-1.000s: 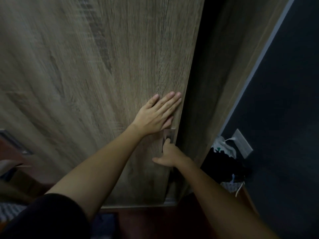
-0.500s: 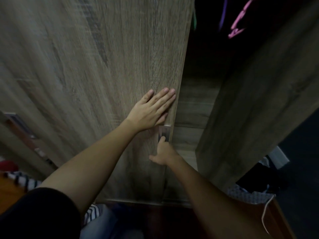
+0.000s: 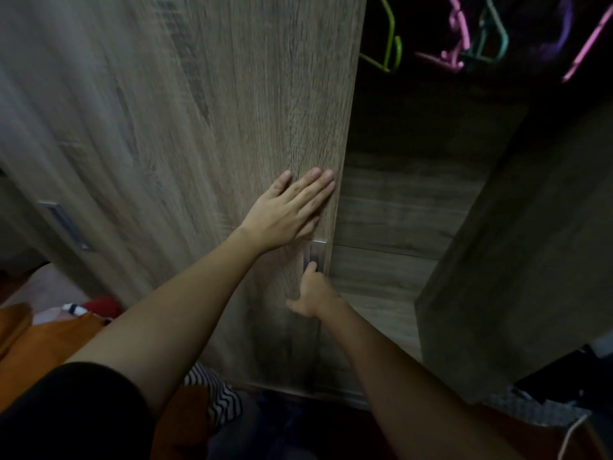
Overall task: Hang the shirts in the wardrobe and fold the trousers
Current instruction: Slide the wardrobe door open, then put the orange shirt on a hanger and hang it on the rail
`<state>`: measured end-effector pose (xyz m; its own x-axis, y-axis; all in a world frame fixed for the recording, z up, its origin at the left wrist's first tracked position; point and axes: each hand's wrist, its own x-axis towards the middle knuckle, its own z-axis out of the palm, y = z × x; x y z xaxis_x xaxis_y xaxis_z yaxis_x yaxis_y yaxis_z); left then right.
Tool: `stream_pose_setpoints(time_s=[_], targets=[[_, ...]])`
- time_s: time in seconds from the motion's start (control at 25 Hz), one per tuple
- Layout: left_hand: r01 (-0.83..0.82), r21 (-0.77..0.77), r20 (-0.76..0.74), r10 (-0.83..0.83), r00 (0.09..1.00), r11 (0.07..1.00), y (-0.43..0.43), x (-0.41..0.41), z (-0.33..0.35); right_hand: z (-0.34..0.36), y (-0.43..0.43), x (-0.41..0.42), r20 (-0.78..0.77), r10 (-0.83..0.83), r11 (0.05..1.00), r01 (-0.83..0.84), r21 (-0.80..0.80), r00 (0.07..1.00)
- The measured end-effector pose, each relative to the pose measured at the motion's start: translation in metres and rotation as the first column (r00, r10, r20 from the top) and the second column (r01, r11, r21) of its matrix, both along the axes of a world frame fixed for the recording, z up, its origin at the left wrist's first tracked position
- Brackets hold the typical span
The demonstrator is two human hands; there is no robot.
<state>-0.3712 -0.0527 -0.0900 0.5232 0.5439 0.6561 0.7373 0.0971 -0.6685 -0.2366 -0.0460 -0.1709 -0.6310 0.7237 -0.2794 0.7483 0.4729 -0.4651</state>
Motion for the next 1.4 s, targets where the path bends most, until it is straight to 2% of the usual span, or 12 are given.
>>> stream_pose_setpoints(time_s=[0.32,0.8,0.92,1.0,1.12,1.24,1.4], targets=[[-0.051,-0.016,0.016,0.052,0.999,0.999,-0.022,-0.052,-0.005,-0.003,-0.018,-0.045,0.055,0.110,0.993,-0.112,0.038,0.992],[-0.099,-0.049,0.077,0.102,0.992,0.994,-0.033,-0.077,-0.006,-0.005,-0.023,-0.078,0.061,0.137,0.989,-0.140,0.049,0.989],[-0.126,-0.142,0.117,0.143,0.983,0.982,-0.041,-0.070,0.002,-0.003,-0.021,-0.072,0.067,0.166,0.986,-0.166,-0.007,0.984],[-0.112,-0.230,0.219,0.164,0.962,0.967,-0.054,-0.063,0.006,-0.004,-0.026,-0.065,0.096,0.179,0.984,-0.178,-0.016,0.979],[-0.185,-0.336,0.426,0.325,0.844,0.923,-0.094,-0.060,0.007,-0.001,-0.036,-0.058,0.145,0.233,0.969,-0.242,0.051,0.962],[-0.304,-0.480,0.533,0.548,0.645,0.823,-0.159,-0.071,0.006,0.017,-0.058,-0.072,0.197,0.348,0.921,-0.373,0.113,0.917],[-0.481,-0.540,0.591,0.718,0.368,0.691,-0.257,-0.083,0.010,0.046,-0.105,-0.115,-0.003,0.453,0.869,-0.441,0.223,0.891]])
